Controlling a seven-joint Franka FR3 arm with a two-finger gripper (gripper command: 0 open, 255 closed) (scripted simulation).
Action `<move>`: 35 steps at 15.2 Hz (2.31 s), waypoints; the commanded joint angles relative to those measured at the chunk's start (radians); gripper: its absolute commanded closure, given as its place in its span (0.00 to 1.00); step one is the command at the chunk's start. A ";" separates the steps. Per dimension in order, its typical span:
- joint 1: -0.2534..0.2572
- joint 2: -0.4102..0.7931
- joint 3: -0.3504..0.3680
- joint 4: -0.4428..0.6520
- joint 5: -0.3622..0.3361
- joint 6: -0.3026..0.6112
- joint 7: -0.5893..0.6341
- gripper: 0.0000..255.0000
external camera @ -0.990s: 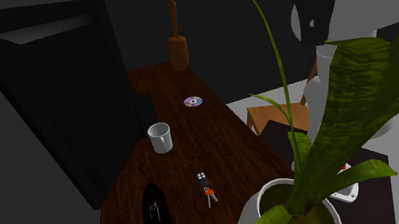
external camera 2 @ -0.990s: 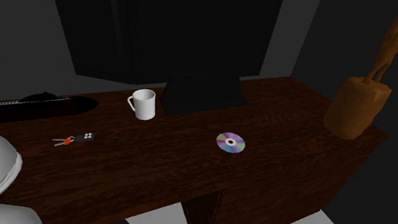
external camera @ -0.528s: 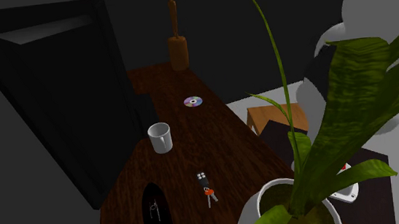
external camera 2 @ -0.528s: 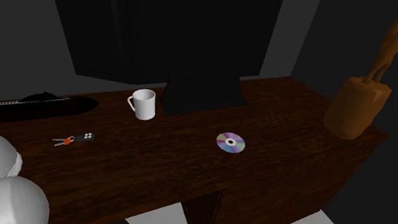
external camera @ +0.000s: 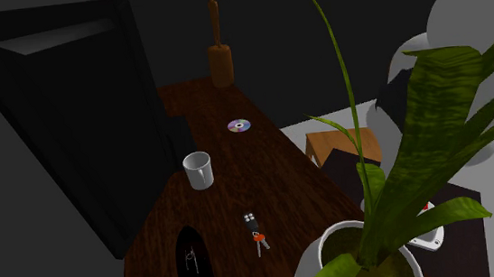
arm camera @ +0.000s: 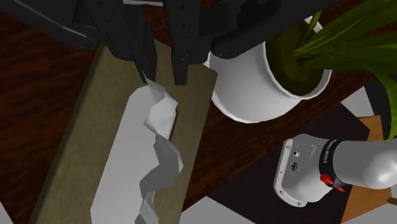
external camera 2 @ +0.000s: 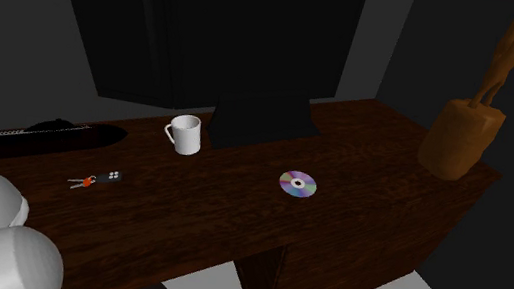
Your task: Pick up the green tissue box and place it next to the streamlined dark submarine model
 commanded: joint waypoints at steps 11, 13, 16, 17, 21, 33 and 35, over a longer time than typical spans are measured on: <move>-0.135 -0.034 0.029 -0.283 0.027 0.205 0.005 1.00; -0.148 -0.034 0.031 -0.317 0.027 0.234 0.005 1.00; -0.165 -0.033 0.031 -0.364 0.025 0.275 0.005 1.00; -0.170 -0.032 0.031 -0.379 0.023 0.288 0.006 1.00; -0.186 -0.025 0.028 -0.432 0.017 0.339 0.007 1.00; -0.209 0.012 0.006 -0.557 -0.015 0.477 0.015 1.00; -0.210 0.018 0.003 -0.568 -0.020 0.491 0.016 1.00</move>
